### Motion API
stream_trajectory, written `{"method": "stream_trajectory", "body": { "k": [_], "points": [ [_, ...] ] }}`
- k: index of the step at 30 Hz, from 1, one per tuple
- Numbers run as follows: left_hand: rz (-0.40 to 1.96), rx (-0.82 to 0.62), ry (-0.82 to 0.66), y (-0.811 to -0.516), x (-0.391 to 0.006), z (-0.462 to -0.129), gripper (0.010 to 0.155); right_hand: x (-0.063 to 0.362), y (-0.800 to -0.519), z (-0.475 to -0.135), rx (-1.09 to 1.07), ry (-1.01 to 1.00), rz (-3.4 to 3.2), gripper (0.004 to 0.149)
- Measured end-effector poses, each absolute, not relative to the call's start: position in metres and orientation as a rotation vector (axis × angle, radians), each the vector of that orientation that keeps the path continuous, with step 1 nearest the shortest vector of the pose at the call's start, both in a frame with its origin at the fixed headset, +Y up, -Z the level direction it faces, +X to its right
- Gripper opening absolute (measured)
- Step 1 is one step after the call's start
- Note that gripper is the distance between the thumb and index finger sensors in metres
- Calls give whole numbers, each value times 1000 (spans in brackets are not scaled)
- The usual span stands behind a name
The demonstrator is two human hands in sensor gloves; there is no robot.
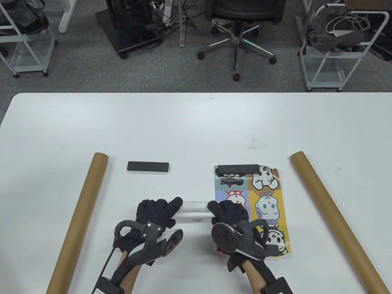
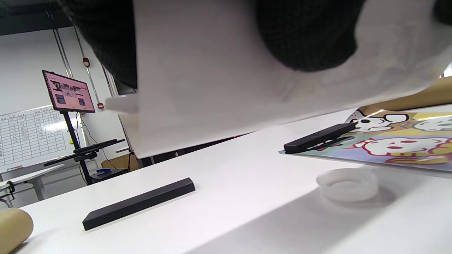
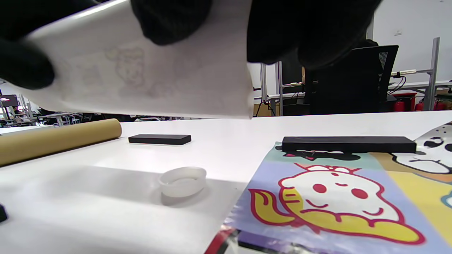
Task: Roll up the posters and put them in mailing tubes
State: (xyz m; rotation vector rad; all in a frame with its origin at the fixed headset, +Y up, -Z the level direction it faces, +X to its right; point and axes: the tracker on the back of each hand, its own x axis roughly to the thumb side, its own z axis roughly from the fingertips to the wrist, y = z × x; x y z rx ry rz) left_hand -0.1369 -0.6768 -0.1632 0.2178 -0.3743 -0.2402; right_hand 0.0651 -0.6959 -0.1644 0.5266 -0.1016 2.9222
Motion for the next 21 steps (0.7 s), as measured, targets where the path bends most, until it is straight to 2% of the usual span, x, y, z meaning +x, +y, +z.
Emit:
{"method": "stream_trajectory", "body": {
  "k": [3, 6, 12, 21],
  "points": [
    [-250, 217, -372, -677, -136, -163, 54, 66, -698, -165, 520, -111, 2924, 52],
    [-241, 200, -371, -678, -136, -163, 48, 67, -699, -165, 501, -121, 2935, 47],
    [-285, 238, -355, -676, -137, -162, 47, 67, -698, -165, 495, -91, 2953, 49],
    [-237, 213, -353, -676, -138, -163, 50, 71, -697, -166, 478, -123, 2904, 51]
  ]
}}
